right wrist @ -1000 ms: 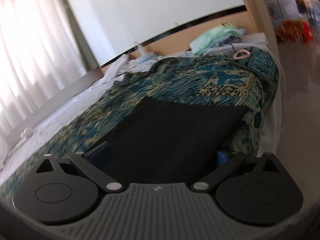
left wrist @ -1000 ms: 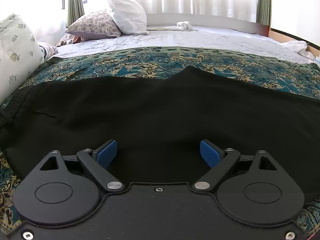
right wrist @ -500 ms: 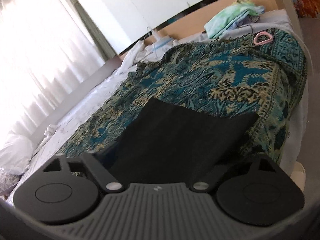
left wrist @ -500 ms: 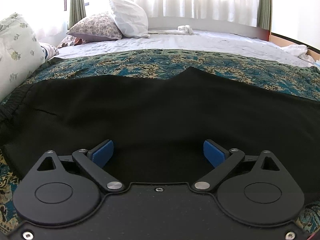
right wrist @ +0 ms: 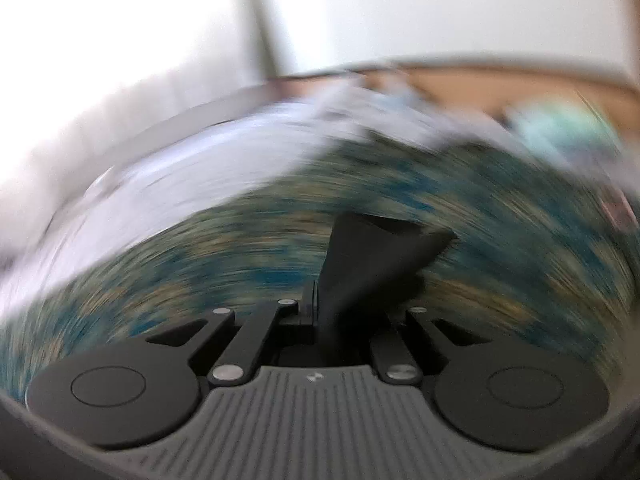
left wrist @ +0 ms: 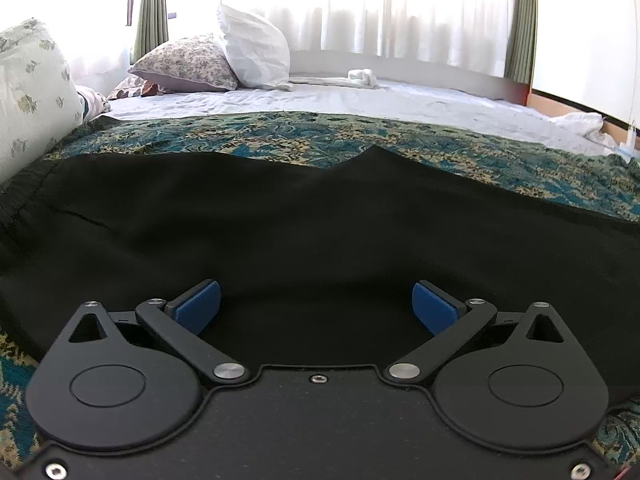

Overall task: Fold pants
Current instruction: 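Grasp a corner of the black pants with the right tool, then lift the held corner with the right tool and fold it over the pants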

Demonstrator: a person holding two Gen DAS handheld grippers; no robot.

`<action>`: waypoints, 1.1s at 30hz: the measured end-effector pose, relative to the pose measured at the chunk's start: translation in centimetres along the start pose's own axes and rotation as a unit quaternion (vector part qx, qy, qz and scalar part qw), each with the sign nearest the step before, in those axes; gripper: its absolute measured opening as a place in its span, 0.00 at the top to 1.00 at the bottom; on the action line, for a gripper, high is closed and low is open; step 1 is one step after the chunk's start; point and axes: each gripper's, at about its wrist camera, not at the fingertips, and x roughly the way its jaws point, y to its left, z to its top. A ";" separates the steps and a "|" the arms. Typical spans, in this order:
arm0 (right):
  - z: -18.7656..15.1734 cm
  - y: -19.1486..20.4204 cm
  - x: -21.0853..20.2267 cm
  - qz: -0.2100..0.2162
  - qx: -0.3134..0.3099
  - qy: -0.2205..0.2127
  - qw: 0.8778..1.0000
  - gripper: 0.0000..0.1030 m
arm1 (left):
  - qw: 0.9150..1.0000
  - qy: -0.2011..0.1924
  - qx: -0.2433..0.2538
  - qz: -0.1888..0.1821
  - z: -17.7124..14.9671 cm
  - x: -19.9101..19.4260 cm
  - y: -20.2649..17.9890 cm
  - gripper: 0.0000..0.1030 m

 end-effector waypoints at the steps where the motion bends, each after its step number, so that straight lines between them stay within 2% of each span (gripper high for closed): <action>1: -0.8 4.6 -0.2 0.034 -0.061 0.002 0.998 0.92 | 1.000 -0.001 -0.001 -0.001 0.0 0.0 0.0 0.01; 2: -1.9 7.9 -0.5 0.062 -0.102 0.006 0.993 0.92 | 1.000 -0.003 -0.002 -0.002 -0.1 -0.1 0.1 0.01; 4: -5.5 14.4 -1.2 0.128 -0.180 0.028 0.975 0.92 | 1.000 -0.006 -0.006 -0.005 -0.1 -0.2 0.3 0.01; 6: -9.3 18.7 -2.1 0.174 -0.238 0.048 0.954 0.92 | 1.000 -0.008 -0.012 -0.010 -0.2 -0.2 0.6 0.01; 8: -12.4 21.0 -2.6 0.194 -0.270 0.068 0.941 0.92 | 1.000 -0.010 -0.019 -0.015 -0.2 -0.3 0.9 0.01; 9: -13.6 21.5 -2.8 0.195 -0.277 0.073 0.938 0.93 | 1.000 -0.012 -0.023 -0.018 -0.2 -0.3 1.0 0.01; 12: -15.0 22.3 -4.3 0.168 -0.314 0.038 0.934 0.92 | 0.999 -0.017 -0.028 -0.023 -0.4 -0.4 1.2 0.01; 15: -15.2 22.2 -5.3 0.175 -0.314 0.039 0.932 0.91 | 0.999 -0.020 -0.029 -0.024 -0.4 -0.4 1.3 0.01; 20: -17.2 22.7 -7.3 0.165 -0.351 0.010 0.922 0.91 | 0.999 -0.020 -0.030 -0.025 -0.5 -0.5 1.3 0.00; 28: -18.5 23.7 -9.2 0.174 -0.371 -0.005 0.912 0.91 | 0.999 -0.019 -0.029 -0.024 -0.5 -0.6 1.1 0.00; 31: -18.7 24.0 -9.4 0.173 -0.368 -0.006 0.913 0.89 | 0.998 -0.012 -0.044 -0.031 0.0 -0.9 1.6 0.00; 33: -18.6 24.2 -9.3 0.169 -0.361 -0.006 0.917 0.89 | 0.996 -0.004 -0.072 -0.052 0.8 -1.4 2.9 0.01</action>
